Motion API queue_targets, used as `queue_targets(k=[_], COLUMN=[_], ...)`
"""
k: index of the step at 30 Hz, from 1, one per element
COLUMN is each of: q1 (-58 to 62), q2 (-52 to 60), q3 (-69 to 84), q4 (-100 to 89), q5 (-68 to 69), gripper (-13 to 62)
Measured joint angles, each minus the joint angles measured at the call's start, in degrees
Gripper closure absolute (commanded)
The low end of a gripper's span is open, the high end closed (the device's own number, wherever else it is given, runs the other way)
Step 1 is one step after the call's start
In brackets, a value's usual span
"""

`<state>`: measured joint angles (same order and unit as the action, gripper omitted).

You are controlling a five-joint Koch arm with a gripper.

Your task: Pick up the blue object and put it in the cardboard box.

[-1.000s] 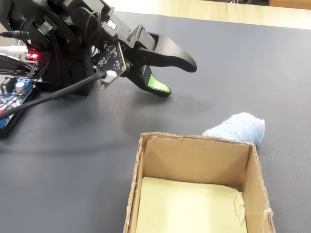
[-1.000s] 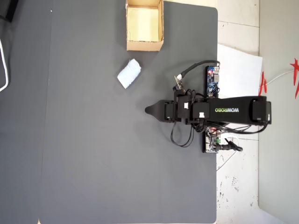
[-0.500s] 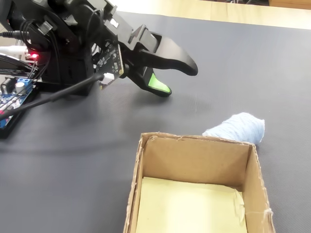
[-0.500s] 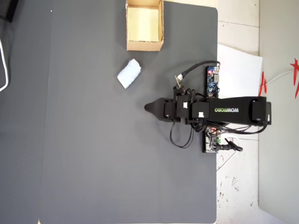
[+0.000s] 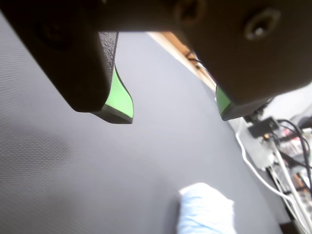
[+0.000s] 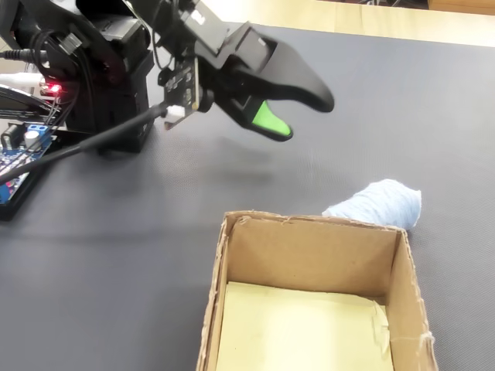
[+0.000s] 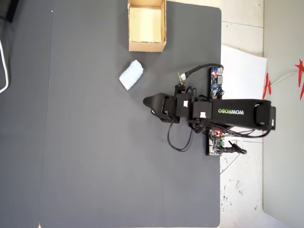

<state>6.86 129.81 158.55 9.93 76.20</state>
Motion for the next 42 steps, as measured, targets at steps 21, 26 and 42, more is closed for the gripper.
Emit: queue_targets(k=[21,26,42], q1=[10.1,14.7,17.8], q2=[-32.5,-39.7,-50.0], q3=[-31.5,-35.3,-41.8], q4=[18.2,18.1,14.9], q5=[-0.1,0.1,0.2], gripper=[16.4,16.5,32.1])
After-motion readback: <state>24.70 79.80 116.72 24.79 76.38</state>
